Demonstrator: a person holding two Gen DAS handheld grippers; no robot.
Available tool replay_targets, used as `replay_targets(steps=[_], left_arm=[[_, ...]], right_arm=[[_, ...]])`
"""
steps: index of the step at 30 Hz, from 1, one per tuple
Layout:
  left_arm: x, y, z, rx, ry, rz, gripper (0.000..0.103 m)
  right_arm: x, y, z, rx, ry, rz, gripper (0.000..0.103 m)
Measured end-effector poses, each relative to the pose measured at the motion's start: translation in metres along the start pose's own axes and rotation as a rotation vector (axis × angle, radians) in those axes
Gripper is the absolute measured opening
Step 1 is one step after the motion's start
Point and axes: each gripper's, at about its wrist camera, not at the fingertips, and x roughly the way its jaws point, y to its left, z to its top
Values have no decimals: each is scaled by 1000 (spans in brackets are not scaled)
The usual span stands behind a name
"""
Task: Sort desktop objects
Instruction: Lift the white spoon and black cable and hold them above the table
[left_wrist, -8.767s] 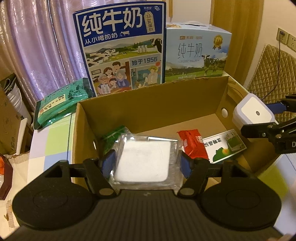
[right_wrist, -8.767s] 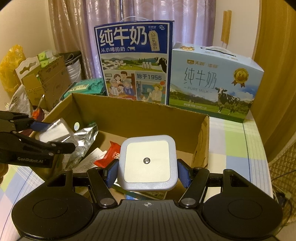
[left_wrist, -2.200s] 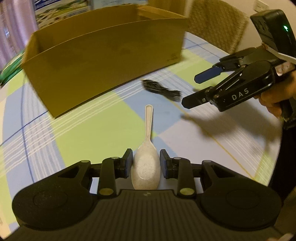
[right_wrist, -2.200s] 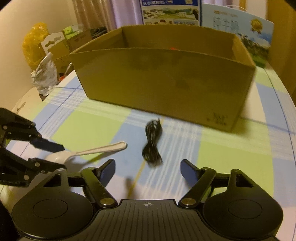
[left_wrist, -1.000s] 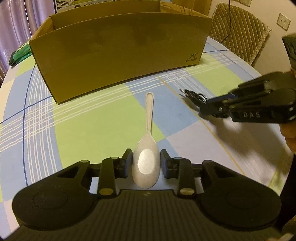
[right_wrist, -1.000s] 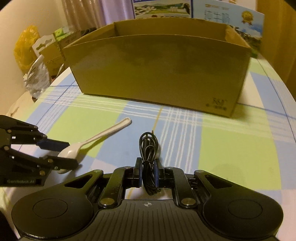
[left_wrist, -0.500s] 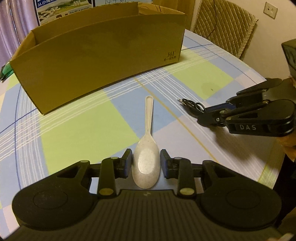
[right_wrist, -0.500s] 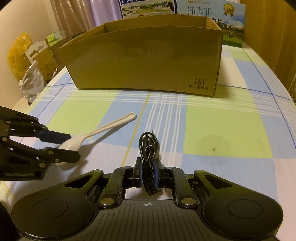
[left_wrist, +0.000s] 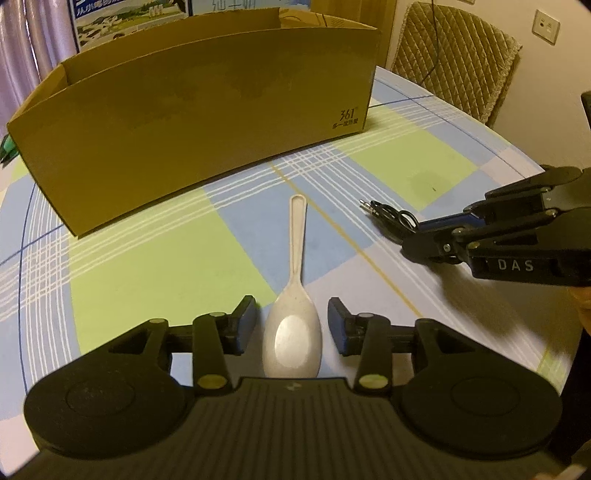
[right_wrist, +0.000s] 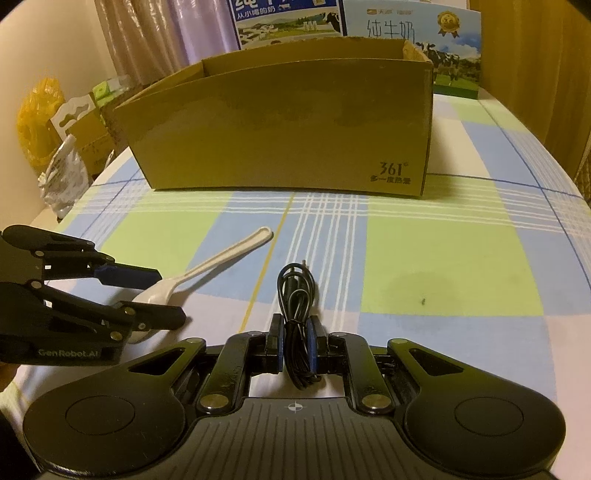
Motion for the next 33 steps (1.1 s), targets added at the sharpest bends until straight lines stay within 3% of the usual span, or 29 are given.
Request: replay_targets(steps=[2,4,19,26,33], left_arm=[[0,0,0,6,-2,0,36],[0,-2,0,7,-7,-3,25],[-19,-13,10,30,-43,5,25],[-7,-15,5,49,6,-19,25],[-1,-12,11,42,7,-21,25]], right_arm=[[0,-1,0,5,-3,0,9],[0,-1,0,6,-5,1,9],[-10,-1,2,17,-21,-2,9],[-11,-2,-1,25,-8,-3,9],[-7,-4,-1,32,-6,-4,9]])
